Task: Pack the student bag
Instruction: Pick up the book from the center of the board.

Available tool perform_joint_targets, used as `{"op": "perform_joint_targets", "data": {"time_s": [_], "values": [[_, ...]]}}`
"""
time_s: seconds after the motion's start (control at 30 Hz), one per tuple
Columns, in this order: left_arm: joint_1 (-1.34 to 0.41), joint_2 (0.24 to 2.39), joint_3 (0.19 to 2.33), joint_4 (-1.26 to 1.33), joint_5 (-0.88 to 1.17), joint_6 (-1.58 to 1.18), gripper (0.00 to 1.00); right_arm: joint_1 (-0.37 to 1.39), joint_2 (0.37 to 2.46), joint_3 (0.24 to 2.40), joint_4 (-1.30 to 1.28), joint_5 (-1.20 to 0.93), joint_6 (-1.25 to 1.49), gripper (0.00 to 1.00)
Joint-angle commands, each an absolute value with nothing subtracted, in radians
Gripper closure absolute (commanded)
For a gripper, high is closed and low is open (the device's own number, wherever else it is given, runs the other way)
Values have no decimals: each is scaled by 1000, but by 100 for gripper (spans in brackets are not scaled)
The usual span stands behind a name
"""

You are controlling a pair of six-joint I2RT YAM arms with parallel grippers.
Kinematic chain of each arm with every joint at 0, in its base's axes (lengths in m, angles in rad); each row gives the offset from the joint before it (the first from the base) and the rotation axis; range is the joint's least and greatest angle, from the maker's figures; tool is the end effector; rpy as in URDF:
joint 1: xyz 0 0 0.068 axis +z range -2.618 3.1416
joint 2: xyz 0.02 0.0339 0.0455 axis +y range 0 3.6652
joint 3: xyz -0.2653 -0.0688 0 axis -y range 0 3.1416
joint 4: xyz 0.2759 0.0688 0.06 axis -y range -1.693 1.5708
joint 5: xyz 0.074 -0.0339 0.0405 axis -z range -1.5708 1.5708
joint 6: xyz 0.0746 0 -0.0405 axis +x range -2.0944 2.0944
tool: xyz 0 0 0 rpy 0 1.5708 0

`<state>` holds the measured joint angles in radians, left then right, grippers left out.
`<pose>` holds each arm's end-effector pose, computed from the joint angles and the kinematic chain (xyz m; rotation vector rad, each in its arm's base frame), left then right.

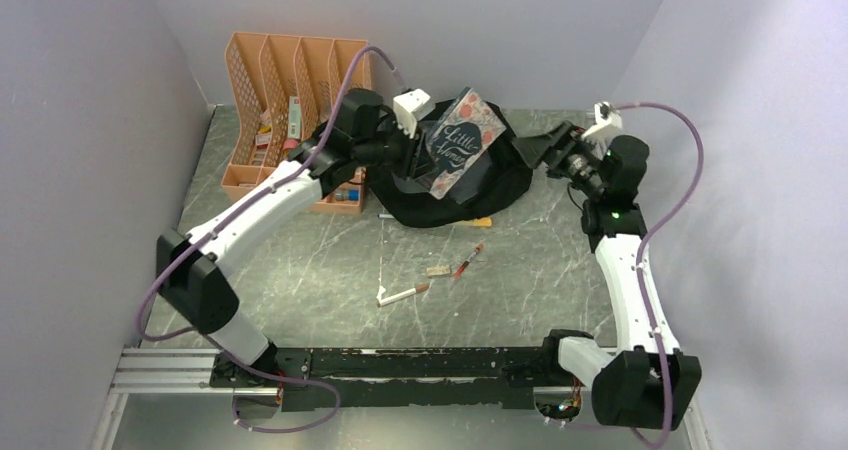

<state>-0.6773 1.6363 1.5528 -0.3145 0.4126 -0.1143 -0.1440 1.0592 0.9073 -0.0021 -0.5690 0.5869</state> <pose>0.3308 -0.3044 0.3598 0.8353 1.8721 -0.9122 0.3097 -0.0043 0.3414 0.2117 1.7566 0.8126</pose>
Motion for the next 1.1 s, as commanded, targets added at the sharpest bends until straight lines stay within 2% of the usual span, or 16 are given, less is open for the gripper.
{"op": "perform_joint_targets", "data": {"time_s": [0.0,0.17,0.3,0.4,0.6,0.7,0.93,1.07], "values": [[-613,1496,1458,-278,463,51,95,-8,1084,981,218,-646,481,25],[-578,1397,1356,-235,595,144,95,37,1101,996,468,-841,502,23],[-571,1326,1292,-206,701,211,95,47,1111,1039,514,-832,529,23],[-566,1285,1236,-197,726,249,95,57,1122,1015,717,-884,613,21],[-561,1265,1220,-213,846,296,95,99,1191,1075,768,-1138,507,20],[-555,1258,1214,-223,873,313,95,120,1206,1125,666,-1241,400,19],[-550,1237,1191,-223,883,335,95,196,1286,1330,61,-1334,-50,18],[-548,1250,1193,-228,905,340,95,219,1300,1335,-11,-1297,-85,18]]}}
